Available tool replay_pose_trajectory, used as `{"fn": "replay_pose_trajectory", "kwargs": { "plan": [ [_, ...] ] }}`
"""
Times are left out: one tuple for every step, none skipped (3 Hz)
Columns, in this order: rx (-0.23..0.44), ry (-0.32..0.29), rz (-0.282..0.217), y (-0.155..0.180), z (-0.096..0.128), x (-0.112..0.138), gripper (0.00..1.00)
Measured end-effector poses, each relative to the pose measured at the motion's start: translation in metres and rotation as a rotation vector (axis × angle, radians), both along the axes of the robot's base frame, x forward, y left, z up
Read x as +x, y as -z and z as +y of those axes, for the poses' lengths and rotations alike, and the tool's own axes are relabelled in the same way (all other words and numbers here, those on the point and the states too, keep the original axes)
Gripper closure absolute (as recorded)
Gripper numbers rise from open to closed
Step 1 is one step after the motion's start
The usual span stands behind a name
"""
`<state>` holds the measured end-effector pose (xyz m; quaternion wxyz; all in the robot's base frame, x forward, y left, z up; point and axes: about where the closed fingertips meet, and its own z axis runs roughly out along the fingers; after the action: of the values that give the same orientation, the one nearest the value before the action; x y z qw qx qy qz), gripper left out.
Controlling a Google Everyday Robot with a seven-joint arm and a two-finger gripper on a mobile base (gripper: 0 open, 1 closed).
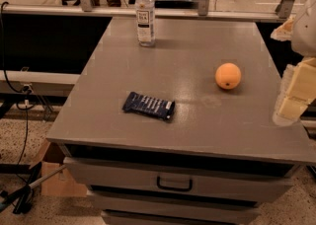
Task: Move blue plastic bottle near orange
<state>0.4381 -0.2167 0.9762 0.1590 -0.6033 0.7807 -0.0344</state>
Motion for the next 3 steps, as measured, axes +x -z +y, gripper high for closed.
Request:
{"fn": "replay_pose_trajectory", "kwargs": {
  "plan": [
    [0.000,0.000,0.000,0.000,0.000,0.000,0.00],
    [0.037,0.003,-0.039,-0.003,-0.002,0.009,0.00],
    [0.133,0.042,-0.149,-0.012,-0.016,0.040,0.00]
  ]
}}
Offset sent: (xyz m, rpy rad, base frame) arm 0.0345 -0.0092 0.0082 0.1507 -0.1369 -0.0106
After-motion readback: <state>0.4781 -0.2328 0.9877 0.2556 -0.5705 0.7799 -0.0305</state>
